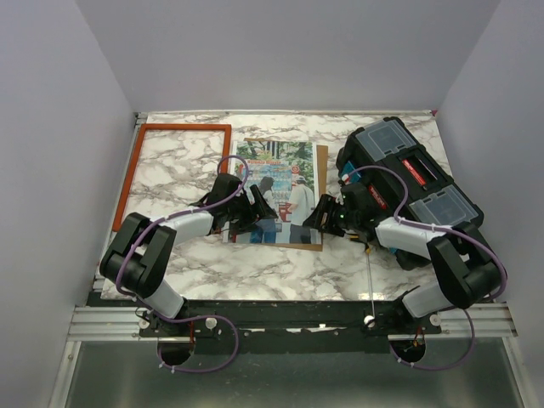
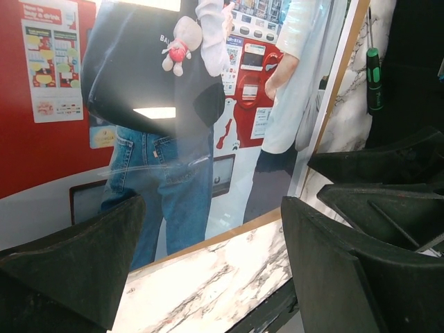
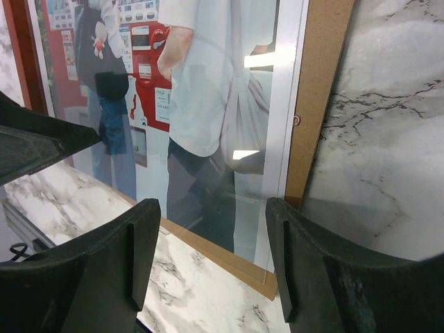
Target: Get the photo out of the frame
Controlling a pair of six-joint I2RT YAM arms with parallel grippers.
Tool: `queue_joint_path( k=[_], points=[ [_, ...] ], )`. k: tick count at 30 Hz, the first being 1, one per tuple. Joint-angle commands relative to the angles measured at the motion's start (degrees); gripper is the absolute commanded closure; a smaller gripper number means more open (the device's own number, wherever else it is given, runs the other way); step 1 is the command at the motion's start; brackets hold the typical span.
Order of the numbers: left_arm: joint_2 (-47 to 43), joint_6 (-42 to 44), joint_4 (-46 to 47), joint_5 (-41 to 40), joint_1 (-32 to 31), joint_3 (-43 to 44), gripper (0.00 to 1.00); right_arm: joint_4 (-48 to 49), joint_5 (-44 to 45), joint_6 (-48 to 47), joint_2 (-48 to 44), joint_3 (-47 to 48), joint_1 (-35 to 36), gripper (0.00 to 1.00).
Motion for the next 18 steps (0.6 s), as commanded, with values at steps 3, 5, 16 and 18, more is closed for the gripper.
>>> queue_joint_path(
  k=[3,5,16,18],
  points=[
    [2.7,3.2,-7.1,-2.4,-0.7,-4.8,0.12,-1.4,-7.8,3.4,-1.3,-1.0,1.1,0.32],
    [0.7,3.5,-6.0,-2.2,-0.9,-5.6,0.1,-6.4,-4.1,0.7,-3.2,0.2,1.1,0.31],
    [-13.3,9.8,-12.6,-2.4,-2.2,-0.6,0.04,-13.8,-3.1,-10.1,-6.5,1.6,1.4,0.31],
    [-17.0,11.4,-15.5,-4.2,-2.1,-0.1,0.03,-14.9,-0.9,-12.0,-6.9,3.4,2.9,0.31]
  ],
)
